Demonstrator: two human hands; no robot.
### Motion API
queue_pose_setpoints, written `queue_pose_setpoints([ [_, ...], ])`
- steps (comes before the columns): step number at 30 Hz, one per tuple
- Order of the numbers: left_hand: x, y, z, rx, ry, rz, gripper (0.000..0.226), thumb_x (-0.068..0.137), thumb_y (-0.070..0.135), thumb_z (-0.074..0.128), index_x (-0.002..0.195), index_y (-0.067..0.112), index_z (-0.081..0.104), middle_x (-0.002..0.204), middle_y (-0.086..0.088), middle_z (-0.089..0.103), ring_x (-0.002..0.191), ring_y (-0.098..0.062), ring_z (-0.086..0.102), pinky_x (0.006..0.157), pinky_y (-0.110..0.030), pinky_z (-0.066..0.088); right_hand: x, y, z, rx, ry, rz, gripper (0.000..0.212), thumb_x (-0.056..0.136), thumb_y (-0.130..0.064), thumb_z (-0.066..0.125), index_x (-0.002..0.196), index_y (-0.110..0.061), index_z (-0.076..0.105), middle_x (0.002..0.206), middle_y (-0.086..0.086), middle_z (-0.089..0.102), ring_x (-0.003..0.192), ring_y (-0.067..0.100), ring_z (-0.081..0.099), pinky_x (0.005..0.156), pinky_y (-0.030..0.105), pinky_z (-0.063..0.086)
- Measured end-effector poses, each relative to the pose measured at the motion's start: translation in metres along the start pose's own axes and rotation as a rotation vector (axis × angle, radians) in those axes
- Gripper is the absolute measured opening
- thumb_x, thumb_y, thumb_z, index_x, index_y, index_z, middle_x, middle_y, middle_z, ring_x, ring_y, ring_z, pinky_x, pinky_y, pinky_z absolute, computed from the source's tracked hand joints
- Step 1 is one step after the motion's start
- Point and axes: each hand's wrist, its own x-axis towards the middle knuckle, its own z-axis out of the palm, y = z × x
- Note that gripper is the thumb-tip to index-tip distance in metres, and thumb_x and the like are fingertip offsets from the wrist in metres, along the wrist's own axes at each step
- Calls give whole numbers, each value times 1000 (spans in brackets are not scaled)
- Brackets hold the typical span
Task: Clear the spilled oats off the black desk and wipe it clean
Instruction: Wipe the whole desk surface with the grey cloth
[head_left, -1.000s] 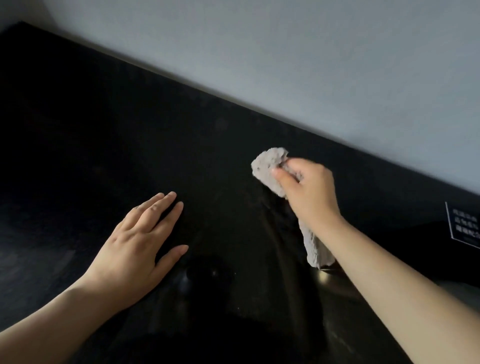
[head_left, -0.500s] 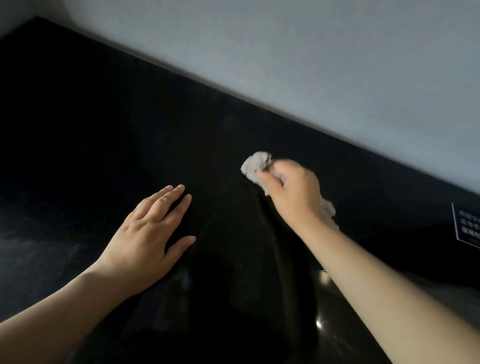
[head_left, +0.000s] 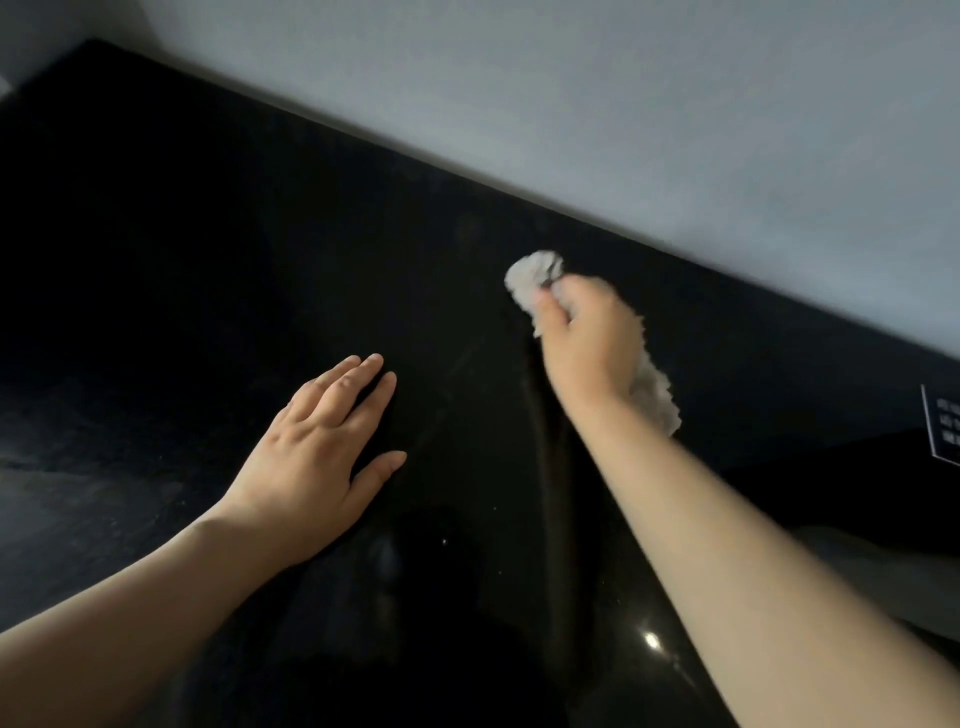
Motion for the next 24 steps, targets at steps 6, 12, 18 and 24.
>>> queue_pose_setpoints([
  [6,1,4,-2,-18,-8,-14,73,90,59,30,146,14,39,155,-2,30,144,-21,23,111,-38,26,-62,-10,-31,262,-236,-68,33,86,-30,65,60,-14,53,62,-2,58,58,14,54,53,38,45],
  [12,6,6,-3,-14,3,13,73,90,59,30,146,13,38,155,-2,29,144,-21,22,110,-35,22,14,43,-66,71,100,165,44,90,-28,60,57,-11,36,51,0,38,50,18,34,51,33,26],
  [18,2,-1,-1,-9,-10,12,73,90,58,30,147,13,38,155,-3,29,145,-22,21,111,-37,22,-36,15,-16,-79,97,153,31,92,-32,58,67,-24,42,80,-7,50,67,12,44,59,27,24],
  [24,1,5,3,-19,-37,-2,75,88,60,26,148,15,35,157,-2,25,146,-20,18,113,-36,18,-122,-11,-44,201,-283,-89,28,85,-29,66,63,-21,51,82,-10,63,69,8,58,59,27,47],
])
